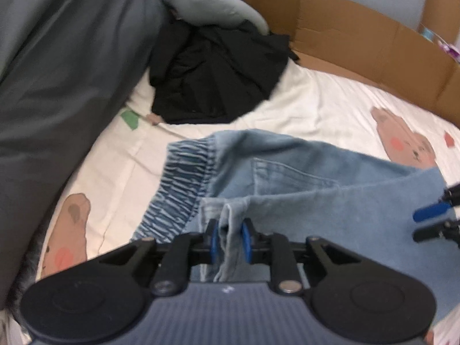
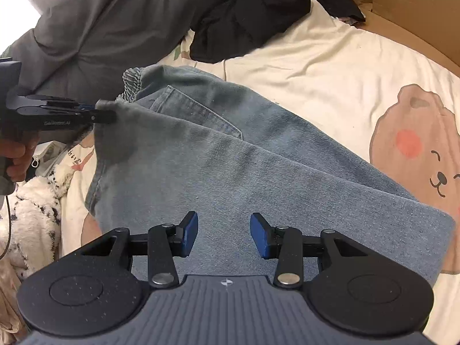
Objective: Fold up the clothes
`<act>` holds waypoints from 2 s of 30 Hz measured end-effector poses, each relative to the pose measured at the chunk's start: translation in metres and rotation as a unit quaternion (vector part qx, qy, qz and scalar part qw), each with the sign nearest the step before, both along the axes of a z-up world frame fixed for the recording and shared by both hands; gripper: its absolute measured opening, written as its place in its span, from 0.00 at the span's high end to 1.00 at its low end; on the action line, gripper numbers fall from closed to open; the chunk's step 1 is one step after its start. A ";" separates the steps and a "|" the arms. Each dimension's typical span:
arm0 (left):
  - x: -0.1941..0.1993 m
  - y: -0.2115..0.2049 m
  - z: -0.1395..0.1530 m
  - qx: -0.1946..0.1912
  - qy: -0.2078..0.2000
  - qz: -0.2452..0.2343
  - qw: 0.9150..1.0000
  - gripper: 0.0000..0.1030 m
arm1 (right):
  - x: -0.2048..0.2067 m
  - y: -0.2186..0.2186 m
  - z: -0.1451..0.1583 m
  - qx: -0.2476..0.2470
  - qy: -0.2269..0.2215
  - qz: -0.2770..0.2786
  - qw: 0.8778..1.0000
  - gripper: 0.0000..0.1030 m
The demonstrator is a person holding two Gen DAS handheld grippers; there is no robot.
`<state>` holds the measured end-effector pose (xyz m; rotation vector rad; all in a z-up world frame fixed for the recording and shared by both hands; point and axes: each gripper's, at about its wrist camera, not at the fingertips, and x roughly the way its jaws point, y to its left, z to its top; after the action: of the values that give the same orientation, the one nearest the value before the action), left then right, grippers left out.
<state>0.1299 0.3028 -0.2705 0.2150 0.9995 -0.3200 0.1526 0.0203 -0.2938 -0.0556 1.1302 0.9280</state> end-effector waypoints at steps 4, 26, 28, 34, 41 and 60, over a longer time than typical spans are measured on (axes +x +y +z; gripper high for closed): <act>0.008 0.008 -0.008 -0.004 0.000 0.019 1.000 0.70 | 0.002 0.002 0.001 0.001 -0.008 -0.001 1.000 0.54; 0.040 0.048 -0.024 -0.186 0.081 0.022 0.979 0.49 | 0.032 0.041 0.006 0.047 -0.017 0.010 0.999 0.54; 0.038 0.052 -0.020 -0.206 0.085 0.020 0.975 0.49 | 0.033 0.046 0.005 0.052 -0.015 0.017 0.998 0.54; 0.045 0.058 -0.028 -0.227 0.107 0.019 0.968 0.51 | 0.035 0.065 0.007 0.062 -0.017 0.047 0.997 0.54; 0.049 0.067 -0.030 -0.249 0.119 0.030 0.961 0.72 | 0.043 0.094 0.011 0.068 -0.025 0.102 0.992 0.54; 0.034 0.035 0.032 -0.200 0.018 -0.104 0.974 0.76 | 0.076 0.186 0.045 0.085 -0.021 0.270 0.959 0.41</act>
<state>0.1634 0.3375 -0.2384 -0.0550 0.9287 -0.7097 0.2288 0.2059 -0.2490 -0.2520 1.0054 1.5004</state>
